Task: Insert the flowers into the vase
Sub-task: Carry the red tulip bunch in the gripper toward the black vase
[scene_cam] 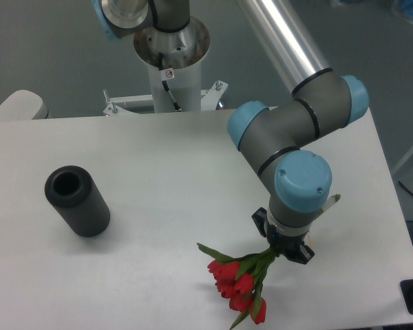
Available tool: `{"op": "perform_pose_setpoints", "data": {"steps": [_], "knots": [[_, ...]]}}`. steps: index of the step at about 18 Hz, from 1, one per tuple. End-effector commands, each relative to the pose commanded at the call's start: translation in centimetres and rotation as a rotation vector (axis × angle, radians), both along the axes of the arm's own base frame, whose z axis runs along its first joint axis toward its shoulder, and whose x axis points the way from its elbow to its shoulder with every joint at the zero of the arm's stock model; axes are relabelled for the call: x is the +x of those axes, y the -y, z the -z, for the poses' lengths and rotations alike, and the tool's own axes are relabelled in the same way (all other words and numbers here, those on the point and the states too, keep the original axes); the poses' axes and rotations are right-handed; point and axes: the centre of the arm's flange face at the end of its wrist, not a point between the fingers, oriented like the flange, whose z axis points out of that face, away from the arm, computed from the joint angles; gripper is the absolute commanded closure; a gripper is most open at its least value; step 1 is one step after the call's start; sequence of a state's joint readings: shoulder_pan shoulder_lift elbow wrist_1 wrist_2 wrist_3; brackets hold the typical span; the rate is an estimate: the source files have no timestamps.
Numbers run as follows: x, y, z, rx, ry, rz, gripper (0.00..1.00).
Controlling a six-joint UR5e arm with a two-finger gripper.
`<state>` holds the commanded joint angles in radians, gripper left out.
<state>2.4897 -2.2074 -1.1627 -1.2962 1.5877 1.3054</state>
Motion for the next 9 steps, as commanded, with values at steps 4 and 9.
{"op": "perform_pose_setpoints", "data": {"steps": [4, 9], "knots": [[0.1, -0.1, -0.2, 0.003, -0.002, 0.002, 0.88], [1.4, -0.4, 0.2, 0.007, 0.015, 0.004, 0.88]]}}
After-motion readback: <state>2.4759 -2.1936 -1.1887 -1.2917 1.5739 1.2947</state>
